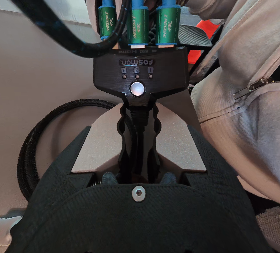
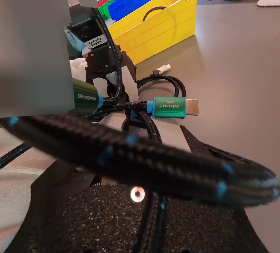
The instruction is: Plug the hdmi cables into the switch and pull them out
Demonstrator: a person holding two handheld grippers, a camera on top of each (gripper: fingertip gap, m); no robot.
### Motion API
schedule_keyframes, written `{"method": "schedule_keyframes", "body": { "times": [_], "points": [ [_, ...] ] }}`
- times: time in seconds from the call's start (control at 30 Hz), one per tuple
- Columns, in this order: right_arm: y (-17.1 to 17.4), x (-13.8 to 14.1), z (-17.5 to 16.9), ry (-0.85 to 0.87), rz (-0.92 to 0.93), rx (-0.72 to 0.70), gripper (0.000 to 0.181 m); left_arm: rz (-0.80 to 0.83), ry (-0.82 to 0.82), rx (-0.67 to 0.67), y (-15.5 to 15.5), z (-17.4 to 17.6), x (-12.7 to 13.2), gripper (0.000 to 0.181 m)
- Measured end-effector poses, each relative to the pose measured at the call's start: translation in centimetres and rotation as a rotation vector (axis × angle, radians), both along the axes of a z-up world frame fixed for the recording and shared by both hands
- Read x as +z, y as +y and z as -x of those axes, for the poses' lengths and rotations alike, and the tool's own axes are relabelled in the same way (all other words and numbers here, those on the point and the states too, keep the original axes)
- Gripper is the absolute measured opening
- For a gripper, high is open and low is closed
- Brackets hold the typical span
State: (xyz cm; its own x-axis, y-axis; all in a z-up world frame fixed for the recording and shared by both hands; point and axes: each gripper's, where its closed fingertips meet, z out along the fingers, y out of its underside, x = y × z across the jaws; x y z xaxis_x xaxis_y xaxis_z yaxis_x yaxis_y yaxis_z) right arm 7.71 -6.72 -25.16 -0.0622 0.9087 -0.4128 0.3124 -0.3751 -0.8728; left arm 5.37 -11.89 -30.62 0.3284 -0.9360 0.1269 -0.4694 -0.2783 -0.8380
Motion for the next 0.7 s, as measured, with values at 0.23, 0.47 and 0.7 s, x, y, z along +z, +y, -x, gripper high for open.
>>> {"method": "schedule_keyframes", "body": {
  "times": [0.23, 0.47, 0.7],
  "points": [
    [-0.4, -1.2, -0.9, -0.022, 0.078, -0.010, 0.019, -0.151, 0.200, -0.009, -0.2, -0.4, -2.0, 0.033],
    [-2.6, -0.4, -0.6, 0.067, -0.158, 0.168, 0.019, 0.029, 0.215, -0.168, -2.0, -1.1, -3.1, 0.038],
    [-0.8, 0.0, -0.8, 0.074, -0.055, 0.043, 0.019, -0.203, 0.214, 0.050, 1.2, -0.6, -1.9, 0.033]
  ]
}}
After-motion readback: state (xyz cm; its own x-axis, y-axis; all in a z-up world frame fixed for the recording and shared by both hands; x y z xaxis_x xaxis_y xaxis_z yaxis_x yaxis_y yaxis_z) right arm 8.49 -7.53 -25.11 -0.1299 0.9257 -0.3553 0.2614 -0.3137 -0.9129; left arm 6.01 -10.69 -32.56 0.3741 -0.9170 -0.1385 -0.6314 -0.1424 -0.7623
